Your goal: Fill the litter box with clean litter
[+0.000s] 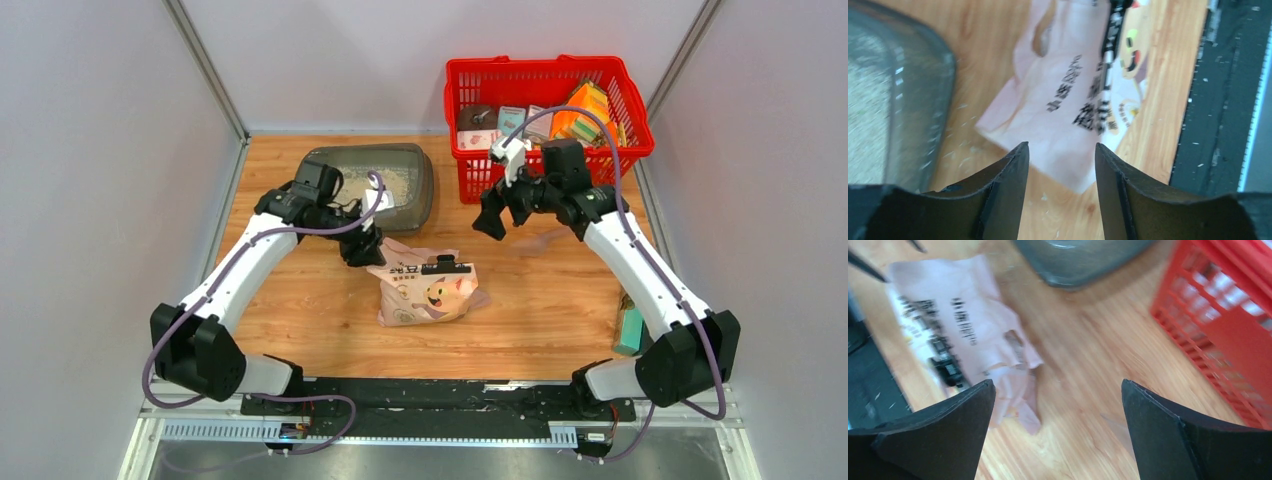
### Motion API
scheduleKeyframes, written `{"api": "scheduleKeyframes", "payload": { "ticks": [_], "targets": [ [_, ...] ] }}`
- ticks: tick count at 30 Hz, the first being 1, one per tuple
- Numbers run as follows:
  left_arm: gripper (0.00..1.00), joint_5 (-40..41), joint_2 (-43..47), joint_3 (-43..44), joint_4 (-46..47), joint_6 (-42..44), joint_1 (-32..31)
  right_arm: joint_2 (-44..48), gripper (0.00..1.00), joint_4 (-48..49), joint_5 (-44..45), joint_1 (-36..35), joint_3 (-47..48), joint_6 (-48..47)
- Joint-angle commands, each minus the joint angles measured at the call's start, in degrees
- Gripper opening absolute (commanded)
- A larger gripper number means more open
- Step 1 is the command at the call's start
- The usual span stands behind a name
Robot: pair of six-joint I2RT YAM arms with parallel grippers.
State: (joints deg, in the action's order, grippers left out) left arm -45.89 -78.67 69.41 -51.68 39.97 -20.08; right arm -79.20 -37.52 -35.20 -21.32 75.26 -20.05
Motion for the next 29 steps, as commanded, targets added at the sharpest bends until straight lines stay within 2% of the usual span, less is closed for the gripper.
{"api": "scheduleKeyframes", "payload": {
  "ticks": [1,2,5,8,11,15,21,29],
  "targets": [
    [0.6,6.06,3.79,2.58,-1.67,0.64,3.81,2.64,1.0,4.72,20.03,0.93,-3.36,11.86],
    [0.6,8.42,5.01,1.71,-1.15,-0.49,4.25,3.34,1.0,5.52,30.79,0.93,-3.98,16.58],
    [0.61,14.57,9.04,-2.32,2.35,-5.4,6.01,4.31,1.0,4.56,42.45,0.93,-5.04,17.33],
    [0.62,20.37,13.1,-6.81,5.52,-9.27,7.15,4.93,1.0,3.07,48.36,0.93,-5.65,17.15],
    [0.62,26.26,15.91,-10.5,7.9,-14.01,8.38,4.93,1.0,0.87,51.36,0.84,-5.39,17.15],
    [0.61,30.24,17.5,-15.26,8.88,-19.04,9.7,6.25,1.0,-0.1,51.02,0.84,-7.5,17.24],
    [0.61,29.8,18.91,-21.94,10.63,-24.4,11.02,7.92,1.0,-3.43,49.44,0.93,-8.21,18.29],
    [0.61,30.77,17.86,-23.35,12.56,-26.6,12.69,5.99,1.0,-3.35,50.67,0.93,-4.86,17.77]
  ]
}}
